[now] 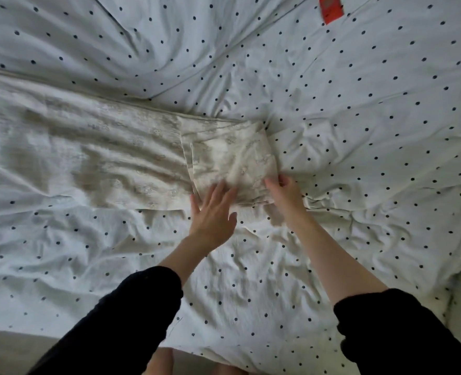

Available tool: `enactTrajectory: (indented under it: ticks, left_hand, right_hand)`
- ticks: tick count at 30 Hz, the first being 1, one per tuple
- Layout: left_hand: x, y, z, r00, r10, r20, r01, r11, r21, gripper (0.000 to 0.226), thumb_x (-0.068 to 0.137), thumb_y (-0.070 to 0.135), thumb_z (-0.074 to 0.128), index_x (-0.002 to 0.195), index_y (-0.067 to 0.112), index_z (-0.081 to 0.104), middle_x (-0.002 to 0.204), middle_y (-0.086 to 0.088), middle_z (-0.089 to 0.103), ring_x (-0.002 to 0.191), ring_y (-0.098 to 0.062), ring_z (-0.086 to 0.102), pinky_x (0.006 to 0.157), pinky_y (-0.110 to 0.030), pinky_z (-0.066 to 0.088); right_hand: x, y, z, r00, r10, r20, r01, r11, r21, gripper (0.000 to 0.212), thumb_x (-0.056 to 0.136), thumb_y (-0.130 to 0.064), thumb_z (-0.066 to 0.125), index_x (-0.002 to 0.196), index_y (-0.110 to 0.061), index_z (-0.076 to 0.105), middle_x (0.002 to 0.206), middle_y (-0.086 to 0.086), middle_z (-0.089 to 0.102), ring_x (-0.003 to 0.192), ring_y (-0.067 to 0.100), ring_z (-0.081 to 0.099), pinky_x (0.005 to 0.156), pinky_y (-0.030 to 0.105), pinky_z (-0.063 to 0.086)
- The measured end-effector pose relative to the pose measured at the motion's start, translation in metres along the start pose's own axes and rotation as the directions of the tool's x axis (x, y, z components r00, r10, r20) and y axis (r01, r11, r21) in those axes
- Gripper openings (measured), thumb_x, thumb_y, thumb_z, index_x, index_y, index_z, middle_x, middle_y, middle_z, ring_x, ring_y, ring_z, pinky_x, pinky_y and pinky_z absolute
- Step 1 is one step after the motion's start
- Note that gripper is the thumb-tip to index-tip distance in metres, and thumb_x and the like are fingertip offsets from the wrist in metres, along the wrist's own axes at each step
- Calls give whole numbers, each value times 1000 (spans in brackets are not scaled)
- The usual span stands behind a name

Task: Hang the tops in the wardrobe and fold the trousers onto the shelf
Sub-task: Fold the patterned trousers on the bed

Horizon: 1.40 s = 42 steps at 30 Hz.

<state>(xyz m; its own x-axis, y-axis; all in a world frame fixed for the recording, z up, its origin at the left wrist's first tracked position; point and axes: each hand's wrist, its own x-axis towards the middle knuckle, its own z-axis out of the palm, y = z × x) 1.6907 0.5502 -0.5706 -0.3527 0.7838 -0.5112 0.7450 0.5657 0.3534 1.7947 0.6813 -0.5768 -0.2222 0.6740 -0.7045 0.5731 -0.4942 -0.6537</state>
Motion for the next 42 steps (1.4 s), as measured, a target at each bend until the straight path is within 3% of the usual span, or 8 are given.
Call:
enactTrajectory:
  ticks: [4, 8, 12, 19, 25, 28, 35, 42]
  left_hand:
    - [3, -10, -1, 997, -28, 70, 27, 1000, 4, 64, 97, 34, 41, 150, 30, 5, 159, 2, 5, 146, -17, -1, 108, -54, -16]
    - [-11, -44, -31, 994, -100, -32, 53, 738, -672, 48, 99, 23, 43, 145, 20, 31, 143, -5, 44, 128, -16, 43, 103, -28, 33]
    - [-37, -103, -70, 894, -325, -307, -50, 609, -792, 39, 99, 8, 39, 138, 9, 40, 137, -7, 50, 126, -16, 47, 96, -8, 38]
    - [-68, -231, -127, 708, -395, -586, -182, 699, -692, 34, 97, 2, 32, 129, 1, 44, 128, -12, 53, 115, -21, 54, 102, -33, 43]
    - [-49, -257, -105, 864, 244, -440, -242, 968, 62, 52, 90, 15, 26, 139, 5, 41, 147, -15, 37, 141, -30, 25, 116, -43, 17]
    - [-29, -246, -83, 937, 299, -180, -247, 933, 262, 53, 98, 26, 25, 149, 12, 18, 158, -9, 9, 146, -25, -2, 118, -41, -5]
    - [-21, -262, -83, 965, 231, -127, -220, 971, 93, 67, 95, 48, 21, 148, 9, 20, 156, -12, 19, 146, -24, 9, 120, -39, 5]
    - [-69, -270, -151, 813, -25, -581, -259, 879, -401, 36, 96, 10, 37, 130, 5, 49, 125, -11, 56, 109, -26, 57, 91, -29, 46]
  right_hand:
    - [-7, -18, 16, 985, 166, -36, -151, 954, 259, 14, 85, -18, 67, 96, -10, 66, 82, 1, 65, 69, 13, 61, 57, 22, 50]
    - [-34, -48, 53, 953, -168, -253, 161, 986, -48, 9, 82, -17, 64, 80, -9, 60, 77, 4, 62, 73, 22, 58, 65, 34, 46]
    - [-69, -83, 119, 818, -536, -206, 451, 822, -349, 10, 88, -17, 58, 88, -7, 59, 82, 2, 54, 73, 18, 49, 61, 26, 34]
    - [-113, -99, 259, 724, -419, 548, 621, 742, -253, 32, 95, -24, 55, 123, -10, 60, 117, 7, 67, 101, 19, 64, 88, 31, 51]
    - [-70, -47, 239, 850, -456, -265, 335, 855, -397, 24, 94, -13, 47, 111, -2, 60, 108, 12, 64, 102, 25, 59, 81, 30, 45]
    - [-40, -26, 220, 980, -100, -174, 53, 966, -253, 32, 94, -21, 47, 121, -4, 50, 103, 6, 59, 92, 21, 56, 66, 25, 40]
    - [-19, -49, 232, 950, 295, 99, -308, 936, 169, 53, 68, -40, 80, 110, -14, 62, 104, 0, 66, 98, 20, 61, 89, 37, 49]
    - [-105, -147, 273, 911, -365, -190, 313, 915, -255, 7, 84, -15, 62, 79, -10, 60, 74, 3, 56, 63, 17, 47, 59, 24, 34]
